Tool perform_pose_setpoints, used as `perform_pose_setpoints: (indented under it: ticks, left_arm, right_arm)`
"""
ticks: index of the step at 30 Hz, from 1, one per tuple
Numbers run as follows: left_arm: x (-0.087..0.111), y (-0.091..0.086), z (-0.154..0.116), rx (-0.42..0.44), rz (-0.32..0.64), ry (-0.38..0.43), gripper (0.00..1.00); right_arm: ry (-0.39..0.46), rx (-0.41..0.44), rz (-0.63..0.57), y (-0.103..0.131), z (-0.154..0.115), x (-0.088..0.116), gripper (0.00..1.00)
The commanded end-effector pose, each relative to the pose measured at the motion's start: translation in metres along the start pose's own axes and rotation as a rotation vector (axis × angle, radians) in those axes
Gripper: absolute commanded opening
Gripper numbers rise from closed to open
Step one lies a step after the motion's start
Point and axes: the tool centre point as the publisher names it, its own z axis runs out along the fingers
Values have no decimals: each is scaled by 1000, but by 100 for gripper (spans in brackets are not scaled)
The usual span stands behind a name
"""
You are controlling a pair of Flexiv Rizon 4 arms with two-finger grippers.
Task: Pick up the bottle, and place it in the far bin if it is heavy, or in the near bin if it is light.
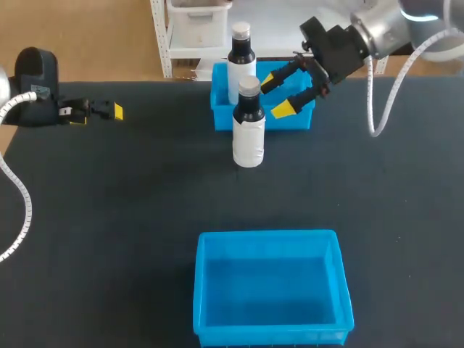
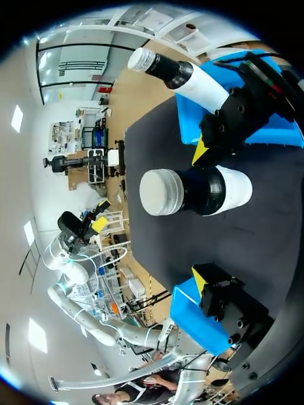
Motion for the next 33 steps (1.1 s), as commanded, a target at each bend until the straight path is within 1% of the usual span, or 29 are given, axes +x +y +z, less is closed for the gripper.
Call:
perform_pose_setpoints:
  ticks: [1, 10, 16, 29, 30, 31, 32, 33]
  left_arm:
    - [0, 0, 0, 0, 0, 0, 100]
    - [0, 0, 0, 0, 0, 0, 100]
    - [0, 0, 0, 0, 0, 0, 100]
    - [0, 0, 0, 0, 0, 0, 100]
    - [0, 0, 0, 0, 0, 0, 100]
    - [0, 0, 0, 0, 0, 0, 100]
    - [0, 0, 0, 0, 0, 0, 100]
    - [0, 0, 0, 0, 0, 0, 100]
  right_arm:
    - [-8, 188, 0, 3, 8, -1, 100]
    - [-37, 153, -14, -4, 22, -12, 100]
    - [-51, 137, -14, -8, 31, -15, 100]
    - [-57, 130, -2, -14, 40, -12, 99]
    - [-57, 131, -2, -15, 41, -12, 94]
    - [-58, 131, 0, -16, 41, -11, 85]
    - [-59, 131, 4, -16, 42, -11, 82]
    - [-62, 130, 7, -17, 43, -11, 75]
